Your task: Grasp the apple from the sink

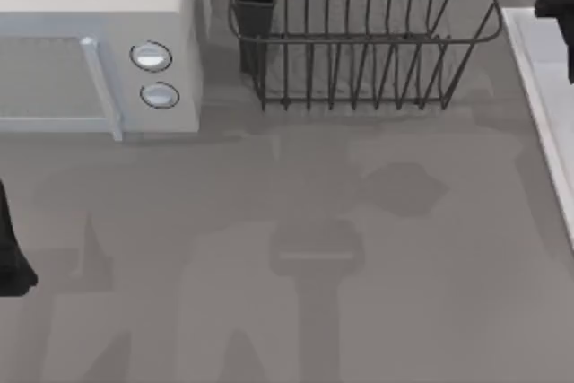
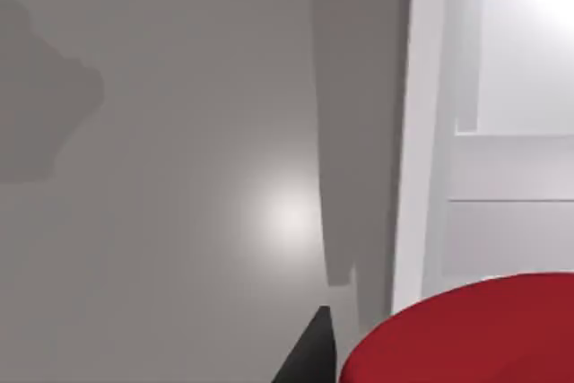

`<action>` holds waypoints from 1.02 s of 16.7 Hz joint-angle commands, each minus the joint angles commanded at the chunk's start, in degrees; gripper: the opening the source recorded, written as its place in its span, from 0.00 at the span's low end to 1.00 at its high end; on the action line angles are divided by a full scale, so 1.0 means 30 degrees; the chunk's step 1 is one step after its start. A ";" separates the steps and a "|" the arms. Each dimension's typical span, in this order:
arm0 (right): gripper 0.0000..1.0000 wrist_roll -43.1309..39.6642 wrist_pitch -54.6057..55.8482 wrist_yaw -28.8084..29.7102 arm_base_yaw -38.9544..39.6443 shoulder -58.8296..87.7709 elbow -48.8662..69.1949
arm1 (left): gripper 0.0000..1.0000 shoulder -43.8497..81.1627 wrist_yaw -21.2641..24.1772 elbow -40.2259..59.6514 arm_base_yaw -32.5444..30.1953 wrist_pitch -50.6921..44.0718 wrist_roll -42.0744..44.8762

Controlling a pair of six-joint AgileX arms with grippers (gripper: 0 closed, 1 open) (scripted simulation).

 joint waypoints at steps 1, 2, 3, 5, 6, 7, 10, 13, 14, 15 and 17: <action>0.00 0.1589 0.0393 0.0017 0.1634 -0.0834 -0.1476 | 1.00 0.0000 0.0000 0.0000 0.0000 0.0000 0.0000; 0.00 0.3180 0.0795 0.0033 0.3254 -0.1681 -0.2964 | 1.00 0.0000 0.0000 0.0000 0.0000 0.0000 0.0000; 0.00 0.4661 0.1194 0.0050 0.4753 -0.2517 -0.4394 | 1.00 0.0000 0.0000 0.0000 0.0000 0.0000 0.0000; 0.00 0.7079 0.1939 0.0080 0.7187 -0.4069 -0.6797 | 1.00 0.0000 0.0000 0.0000 0.0000 0.0000 0.0000; 0.00 0.7989 0.2260 0.0092 0.8103 -0.4734 -0.7704 | 1.00 0.0000 0.0000 0.0000 0.0000 0.0000 0.0000; 0.00 0.8697 0.2529 0.0103 0.8817 -0.5289 -0.8411 | 1.00 0.0000 0.0000 0.0000 0.0000 0.0000 0.0000; 0.00 0.9603 0.2909 0.0118 0.9730 -0.6066 -0.9317 | 1.00 0.0000 0.0000 0.0000 0.0000 0.0000 0.0000; 0.00 0.9612 0.2863 0.0084 0.9663 -0.5986 -0.9275 | 1.00 0.0000 0.0000 0.0000 0.0000 0.0000 0.0000; 0.00 0.9614 0.2918 0.0085 0.9665 -0.5971 -0.9329 | 1.00 0.0000 0.0000 0.0000 0.0000 0.0000 0.0000; 0.00 0.9617 0.3171 0.0086 0.9670 -0.5920 -0.9577 | 1.00 0.0000 0.0000 0.0000 0.0000 0.0000 0.0000; 0.00 0.9627 0.4241 0.0092 0.9688 -0.5742 -1.0555 | 1.00 0.0000 0.0000 0.0000 0.0000 0.0000 0.0000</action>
